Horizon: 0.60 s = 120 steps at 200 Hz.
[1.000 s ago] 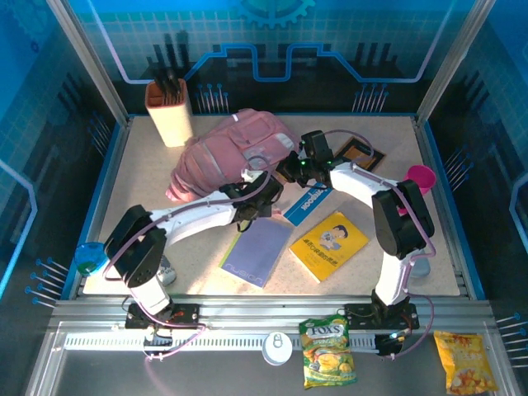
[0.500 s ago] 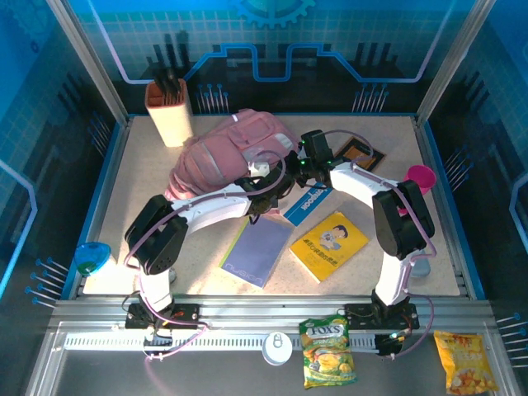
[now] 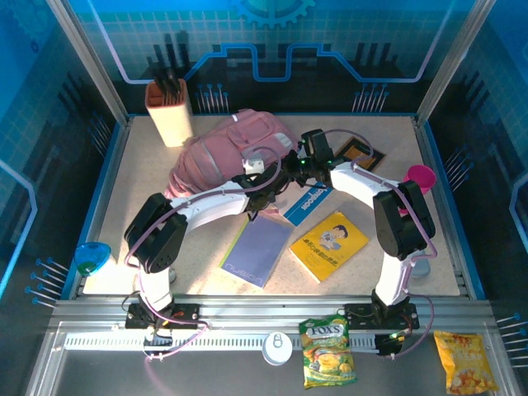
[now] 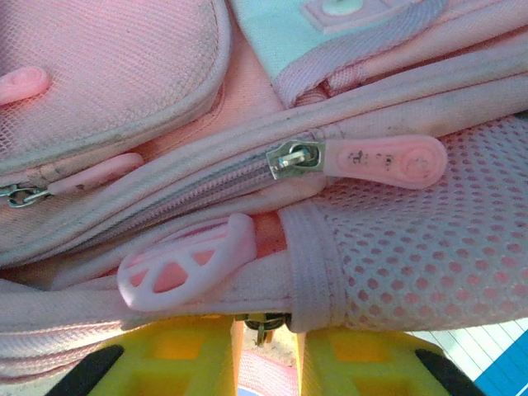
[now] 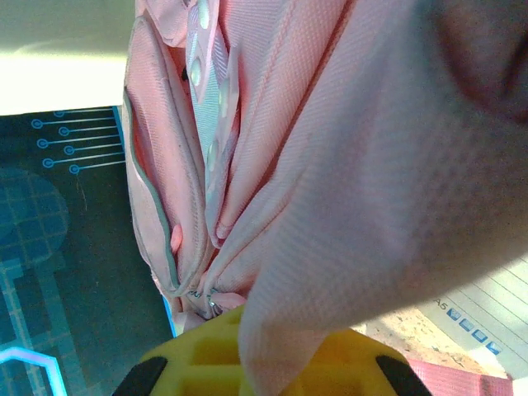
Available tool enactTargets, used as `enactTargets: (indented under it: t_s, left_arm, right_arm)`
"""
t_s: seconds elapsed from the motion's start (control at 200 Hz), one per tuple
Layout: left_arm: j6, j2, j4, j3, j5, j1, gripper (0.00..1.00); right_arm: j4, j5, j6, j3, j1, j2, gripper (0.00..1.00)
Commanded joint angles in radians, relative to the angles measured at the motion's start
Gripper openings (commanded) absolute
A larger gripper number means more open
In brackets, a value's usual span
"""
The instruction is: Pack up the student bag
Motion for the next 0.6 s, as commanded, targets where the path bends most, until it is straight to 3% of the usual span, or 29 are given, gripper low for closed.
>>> enactTargets:
  t_s: [0.0,0.595]
  left_arm:
    - [0.003,0.018,0.026,0.008,-0.016,0.015,0.21]
    - [0.017,0.017,0.006,0.004,-0.043,0.020,0.16]
  right_arm:
    - [0.023,-0.062,-0.008,0.049,0.015,-0.057,0.00]
    - [0.001,-0.053,-0.013,0.074,0.016,-0.049,0.00]
